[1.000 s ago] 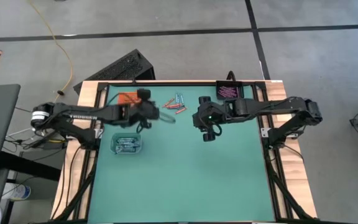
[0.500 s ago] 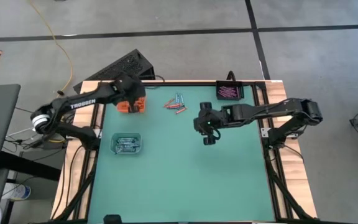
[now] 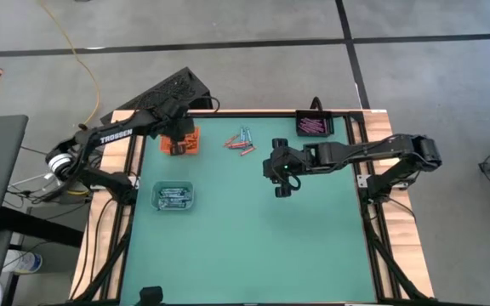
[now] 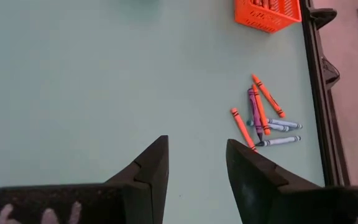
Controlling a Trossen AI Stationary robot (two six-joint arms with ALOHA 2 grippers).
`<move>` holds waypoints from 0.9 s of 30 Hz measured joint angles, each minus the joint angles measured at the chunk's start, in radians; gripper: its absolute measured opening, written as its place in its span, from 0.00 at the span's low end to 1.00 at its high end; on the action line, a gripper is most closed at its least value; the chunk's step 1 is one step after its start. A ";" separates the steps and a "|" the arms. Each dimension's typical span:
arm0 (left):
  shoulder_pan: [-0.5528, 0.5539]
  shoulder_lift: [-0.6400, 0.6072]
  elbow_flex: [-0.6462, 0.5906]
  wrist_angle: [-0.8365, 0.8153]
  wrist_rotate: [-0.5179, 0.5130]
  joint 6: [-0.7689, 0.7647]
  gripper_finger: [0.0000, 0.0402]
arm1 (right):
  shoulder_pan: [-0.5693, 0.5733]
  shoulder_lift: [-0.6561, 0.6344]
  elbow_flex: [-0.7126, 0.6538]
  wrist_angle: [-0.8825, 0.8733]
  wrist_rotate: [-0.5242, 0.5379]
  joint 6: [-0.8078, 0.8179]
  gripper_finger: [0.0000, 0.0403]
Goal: Sort crayons
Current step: Put the right orange crayon into the top left orange bin, then put the orange crayon into the orange basket
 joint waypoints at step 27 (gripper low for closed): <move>-0.387 -0.045 0.041 0.118 0.245 -0.370 0.39 | -0.350 0.019 -0.243 0.407 -0.447 -0.200 0.40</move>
